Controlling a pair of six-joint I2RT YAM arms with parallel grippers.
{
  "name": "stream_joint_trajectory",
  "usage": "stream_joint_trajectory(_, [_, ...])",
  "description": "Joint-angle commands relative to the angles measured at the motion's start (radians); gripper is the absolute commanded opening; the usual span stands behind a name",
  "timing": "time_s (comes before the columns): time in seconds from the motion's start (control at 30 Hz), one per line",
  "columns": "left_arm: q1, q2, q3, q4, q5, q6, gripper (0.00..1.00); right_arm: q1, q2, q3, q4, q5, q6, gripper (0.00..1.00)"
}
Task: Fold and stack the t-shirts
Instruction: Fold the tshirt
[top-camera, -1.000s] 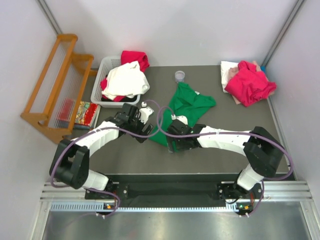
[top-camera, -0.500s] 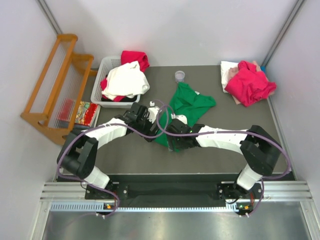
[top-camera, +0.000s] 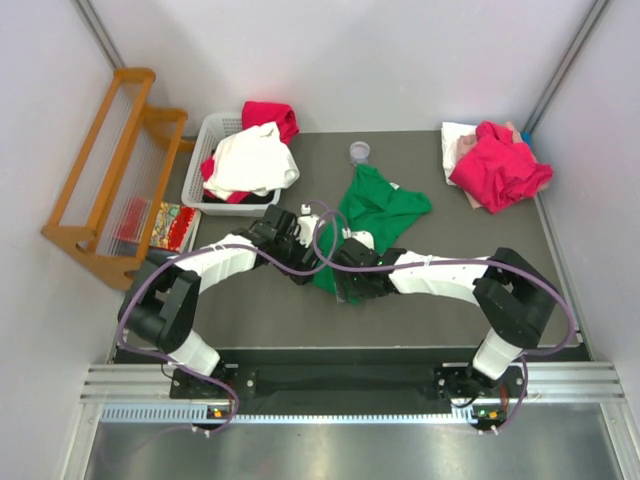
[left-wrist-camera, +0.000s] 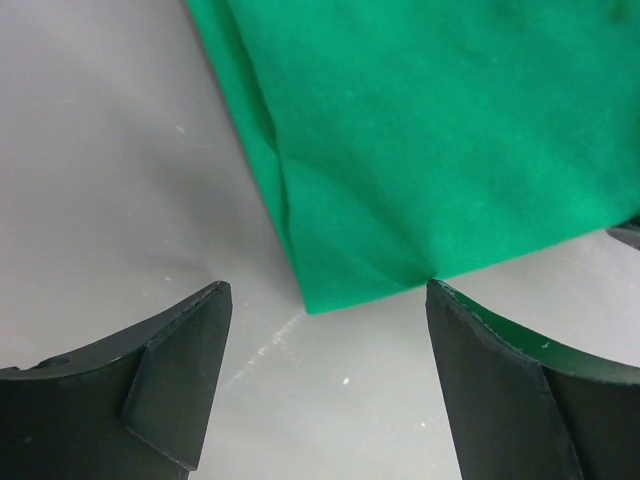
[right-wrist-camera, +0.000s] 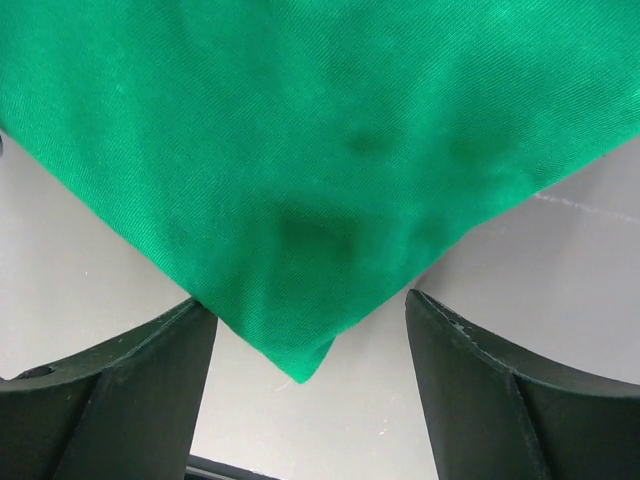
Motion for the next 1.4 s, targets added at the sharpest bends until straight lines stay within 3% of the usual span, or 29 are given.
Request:
stream_joint_trajectory(0.0, [-0.011, 0.007, 0.039, -0.035, 0.073, 0.014, 0.82, -0.002, 0.007, -0.004, 0.031, -0.012, -0.005, 0.76])
stream_joint_trajectory(0.73, [-0.013, 0.044, 0.035, -0.045, 0.096, 0.020, 0.70, -0.016, 0.017, 0.016, 0.014, -0.012, -0.022, 0.73])
stream_joint_trajectory(1.07, [-0.014, 0.074, 0.064, -0.047, 0.102, 0.019, 0.67, -0.016, 0.023, 0.029, 0.011, -0.014, -0.031, 0.59])
stream_joint_trajectory(1.37, [-0.016, 0.081, 0.065, -0.049, 0.091, 0.020, 0.61, -0.017, 0.027, 0.026, 0.019, -0.014, -0.037, 0.53])
